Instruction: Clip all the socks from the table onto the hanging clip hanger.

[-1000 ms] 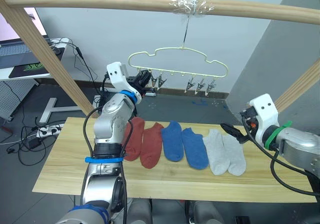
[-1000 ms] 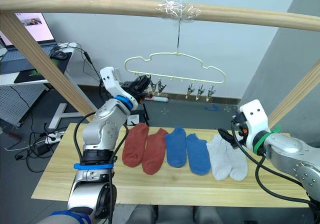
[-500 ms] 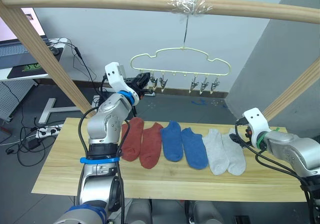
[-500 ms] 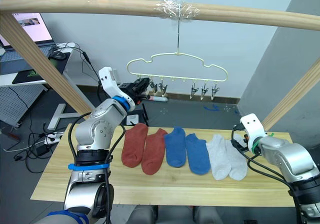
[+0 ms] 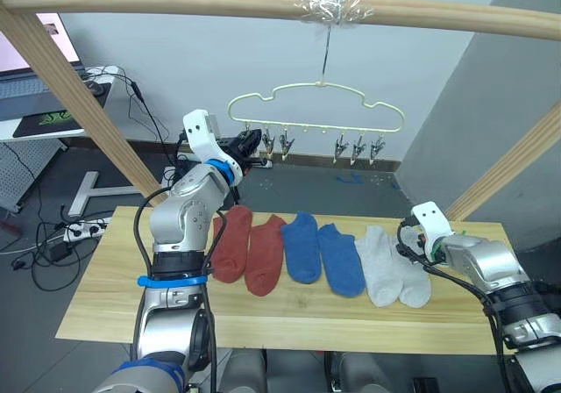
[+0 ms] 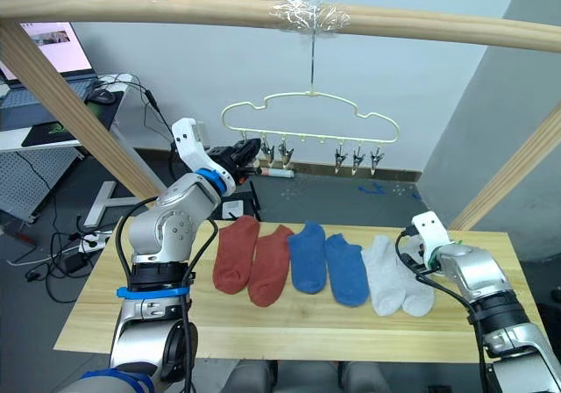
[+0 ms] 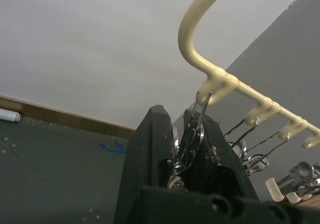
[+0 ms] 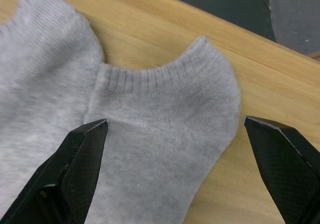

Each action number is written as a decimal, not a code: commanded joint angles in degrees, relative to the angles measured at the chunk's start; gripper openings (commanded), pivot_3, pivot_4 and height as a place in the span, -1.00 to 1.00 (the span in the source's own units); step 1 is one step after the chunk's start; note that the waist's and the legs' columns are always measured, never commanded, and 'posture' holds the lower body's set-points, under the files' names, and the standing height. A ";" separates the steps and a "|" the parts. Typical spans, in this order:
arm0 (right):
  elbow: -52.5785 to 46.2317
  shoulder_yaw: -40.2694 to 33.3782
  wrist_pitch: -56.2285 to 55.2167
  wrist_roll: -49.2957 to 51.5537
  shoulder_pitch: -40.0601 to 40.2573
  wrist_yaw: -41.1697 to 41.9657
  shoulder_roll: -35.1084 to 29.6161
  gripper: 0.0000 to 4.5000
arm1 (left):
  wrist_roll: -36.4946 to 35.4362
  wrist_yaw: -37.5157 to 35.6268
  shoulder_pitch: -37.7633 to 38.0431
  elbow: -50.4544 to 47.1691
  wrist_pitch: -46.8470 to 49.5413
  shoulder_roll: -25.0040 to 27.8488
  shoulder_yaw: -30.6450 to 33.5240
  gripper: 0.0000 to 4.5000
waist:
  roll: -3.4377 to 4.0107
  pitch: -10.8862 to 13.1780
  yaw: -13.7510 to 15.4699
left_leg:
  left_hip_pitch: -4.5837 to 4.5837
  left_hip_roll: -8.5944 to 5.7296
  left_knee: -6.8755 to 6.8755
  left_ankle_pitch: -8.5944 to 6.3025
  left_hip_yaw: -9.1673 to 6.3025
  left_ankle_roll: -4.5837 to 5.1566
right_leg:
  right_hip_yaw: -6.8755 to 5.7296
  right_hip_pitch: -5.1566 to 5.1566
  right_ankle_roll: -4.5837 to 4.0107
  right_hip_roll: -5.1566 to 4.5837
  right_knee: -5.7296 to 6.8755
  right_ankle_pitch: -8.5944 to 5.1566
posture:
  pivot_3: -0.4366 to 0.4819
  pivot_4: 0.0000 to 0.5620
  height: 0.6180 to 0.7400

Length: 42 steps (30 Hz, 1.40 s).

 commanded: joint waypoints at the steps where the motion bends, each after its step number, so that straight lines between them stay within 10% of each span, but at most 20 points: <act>1: 4.59 -0.37 -3.27 -3.31 -1.39 1.26 1.07 1.00 | -0.11 0.05 -1.10 -2.88 -0.02 0.36 -0.39 -0.86 | 0.00 0.01 0.01 | 0.00 0.00 0.00 0.00 0.00 0.00 | 0.00 0.00 0.00 0.00 0.01 0.00 | 0.14 -0.25 1.00; 9: 9.25 -5.18 -2.06 -2.94 -1.72 3.89 4.77 0.74 | 0.02 -0.17 -1.09 -3.05 0.23 0.62 -0.49 -0.86 | -0.04 0.03 -0.02 | 0.08 0.01 0.02 0.00 -0.01 0.00 | 0.00 0.08 0.05 0.00 0.03 0.04 | 0.16 -0.24 1.00; 20: 9.33 -8.59 0.02 -3.90 -1.06 5.40 5.42 -0.99 | 0.15 -0.72 -0.56 -2.50 0.07 1.53 -0.04 -0.86 | -0.04 0.03 0.11 | 0.08 0.00 0.04 0.01 -0.01 -0.01 | 0.00 0.10 0.09 -0.01 0.03 0.07 | 0.16 -0.25 1.00; 28: 0.31 -6.25 0.60 -6.28 1.48 8.34 2.40 -0.99 | -2.76 -1.05 -0.99 -1.84 3.05 2.50 1.99 -0.86 | 0.00 0.08 0.14 | 0.06 0.00 0.02 0.00 -0.02 -0.01 | -0.01 0.09 0.10 -0.01 0.01 0.07 | 0.16 -0.24 1.00; 42: -50.11 -12.62 25.71 5.66 5.66 10.81 -0.64 -0.99 | -8.77 -0.23 -3.59 1.85 9.54 3.84 7.60 -0.86 | 0.46 0.49 -0.25 | 0.01 0.01 0.00 0.00 -0.07 -0.01 | 0.01 -0.01 0.11 0.05 0.02 0.06 | 0.08 -0.26 1.00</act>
